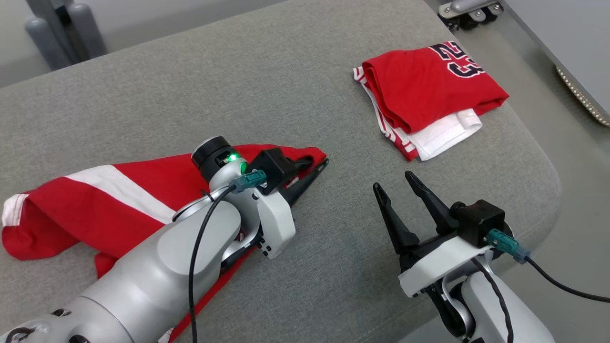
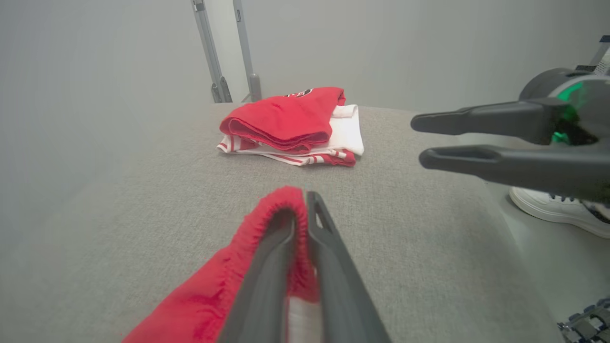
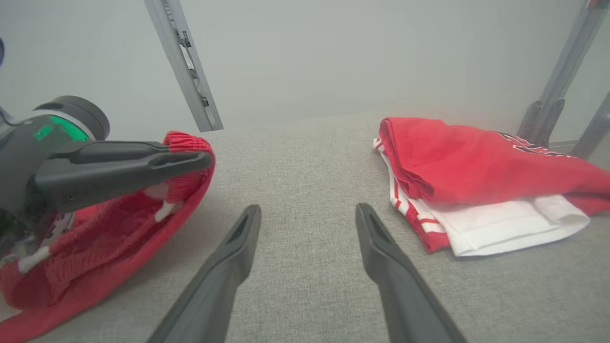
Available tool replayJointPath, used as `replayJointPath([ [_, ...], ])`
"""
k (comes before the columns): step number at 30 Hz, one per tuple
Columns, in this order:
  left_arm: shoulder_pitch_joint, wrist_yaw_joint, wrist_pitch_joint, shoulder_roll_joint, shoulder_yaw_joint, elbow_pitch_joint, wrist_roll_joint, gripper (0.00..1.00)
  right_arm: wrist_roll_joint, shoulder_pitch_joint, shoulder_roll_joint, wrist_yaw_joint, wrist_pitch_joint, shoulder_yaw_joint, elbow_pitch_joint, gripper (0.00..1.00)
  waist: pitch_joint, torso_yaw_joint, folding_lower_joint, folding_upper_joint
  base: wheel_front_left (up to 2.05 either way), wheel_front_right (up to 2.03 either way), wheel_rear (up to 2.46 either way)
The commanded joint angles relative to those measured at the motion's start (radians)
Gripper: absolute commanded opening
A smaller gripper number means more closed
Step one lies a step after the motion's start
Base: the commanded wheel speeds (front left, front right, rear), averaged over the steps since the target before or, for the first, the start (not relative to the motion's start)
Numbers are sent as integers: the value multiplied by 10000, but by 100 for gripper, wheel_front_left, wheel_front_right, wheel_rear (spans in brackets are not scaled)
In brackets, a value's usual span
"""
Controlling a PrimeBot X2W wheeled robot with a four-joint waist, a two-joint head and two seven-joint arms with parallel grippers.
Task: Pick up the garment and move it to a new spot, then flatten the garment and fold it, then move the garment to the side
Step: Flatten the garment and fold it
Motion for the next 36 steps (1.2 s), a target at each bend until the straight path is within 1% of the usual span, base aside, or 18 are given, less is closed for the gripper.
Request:
replayJointPath([
  [1,-63,-9,-46,-42,-75,167,29,100,68,-92,13,-4,-2,-49,33,100,166,-197,0,0,0,0,0],
  [4,-34,-9,-49,-151,-199,290,51,100,32,-110,19,-4,-2,-167,112,100,90,-99,0,0,0,0,0],
  [7,-49,-9,-50,-178,-130,194,134,100,-65,-129,-53,-4,-2,-294,148,100,-64,153,0,0,0,0,0],
  [10,46,-9,-50,-164,333,-142,267,100,-161,-106,-207,-4,-2,-460,141,100,-310,520,0,0,0,0,0],
  [18,871,-9,-42,32,2186,-1498,1007,100,-366,182,-725,-4,-2,-976,77,100,-1142,1796,0,0,0,0,0],
  [21,1193,-9,-42,56,2390,-1741,1176,100,-420,322,-891,-4,-2,-1182,82,100,-1408,2264,0,0,0,0,0],
  [24,1341,-9,-44,37,2149,-1733,1195,100,-433,399,-968,-4,-2,-1210,94,100,-1548,2529,0,0,0,0,0],
  [27,1314,-9,-42,41,1742,-1562,1126,100,-455,379,-970,-4,-2,-1161,109,100,-1613,2618,0,0,0,0,0],
  [30,1304,-9,-42,-9,1111,-1185,786,100,-421,399,-976,-4,-2,-1141,128,100,-1691,2658,0,0,0,0,0],
  [31,1304,-9,-42,-9,1111,-1185,786,100,-421,399,-976,-4,-2,-1141,128,100,-1691,2658,0,0,0,0,0],
  [34,1112,-9,-43,-13,320,-769,312,100,-408,439,-987,-4,-2,-1079,162,100,-1779,2648,0,0,0,0,0],
  [36,998,-9,-43,20,-29,-500,40,100,-391,456,-997,-4,-2,-1057,183,100,-1840,2614,0,0,0,0,0],
])
